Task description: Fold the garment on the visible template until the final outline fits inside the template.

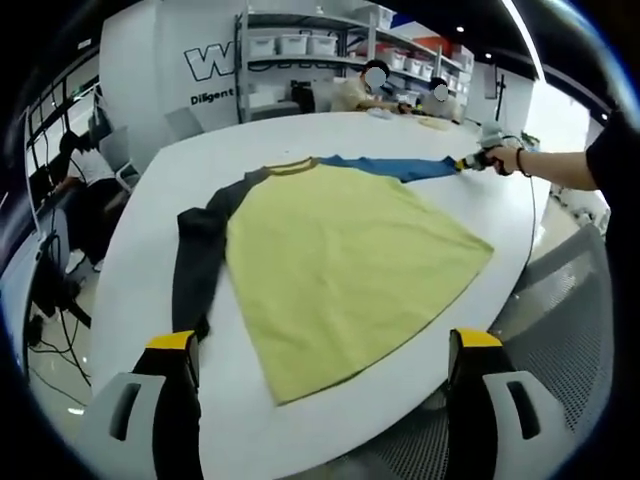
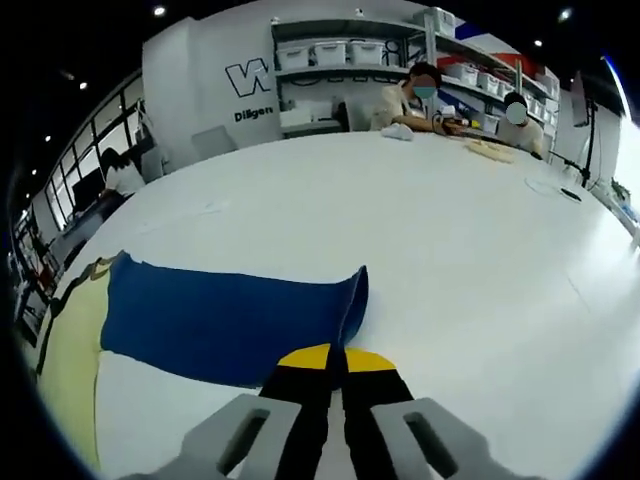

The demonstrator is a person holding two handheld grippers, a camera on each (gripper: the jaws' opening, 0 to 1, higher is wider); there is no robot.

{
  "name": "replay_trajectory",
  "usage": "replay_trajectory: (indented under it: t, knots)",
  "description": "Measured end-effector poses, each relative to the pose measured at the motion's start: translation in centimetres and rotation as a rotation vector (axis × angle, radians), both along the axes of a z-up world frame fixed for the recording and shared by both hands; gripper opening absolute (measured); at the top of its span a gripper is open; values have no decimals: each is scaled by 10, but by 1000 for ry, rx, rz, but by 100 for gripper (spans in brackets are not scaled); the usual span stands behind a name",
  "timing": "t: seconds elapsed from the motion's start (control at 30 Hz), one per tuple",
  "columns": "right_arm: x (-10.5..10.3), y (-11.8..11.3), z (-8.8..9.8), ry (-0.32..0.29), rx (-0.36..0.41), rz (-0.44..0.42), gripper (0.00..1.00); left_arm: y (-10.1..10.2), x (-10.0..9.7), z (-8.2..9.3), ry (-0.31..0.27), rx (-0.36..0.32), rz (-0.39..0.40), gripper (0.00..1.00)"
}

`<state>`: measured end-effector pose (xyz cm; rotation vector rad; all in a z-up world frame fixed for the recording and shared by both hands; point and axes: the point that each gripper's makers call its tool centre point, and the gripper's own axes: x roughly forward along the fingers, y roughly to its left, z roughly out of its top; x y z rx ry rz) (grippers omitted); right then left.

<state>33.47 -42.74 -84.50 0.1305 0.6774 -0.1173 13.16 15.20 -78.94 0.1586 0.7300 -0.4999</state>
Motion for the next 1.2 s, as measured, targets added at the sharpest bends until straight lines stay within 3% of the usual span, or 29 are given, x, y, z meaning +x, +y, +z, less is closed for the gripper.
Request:
replay_trajectory:
  t: [0.37,0.53,0.77,1.2]
  knots:
    - [9,26,21,-40,-8,71,0,-1,4,2,-14,-4,-18,99]
    - [18,48,37,-84,28,112,0,-3,6,-1,-4,-9,-28,99]
    - [31,93,59,-125,63,200,0,-8,11,2,-11,-39,-46,99]
    - [51,171,95,-176,133,344,0,-5,7,4,-25,-28,-46,99]
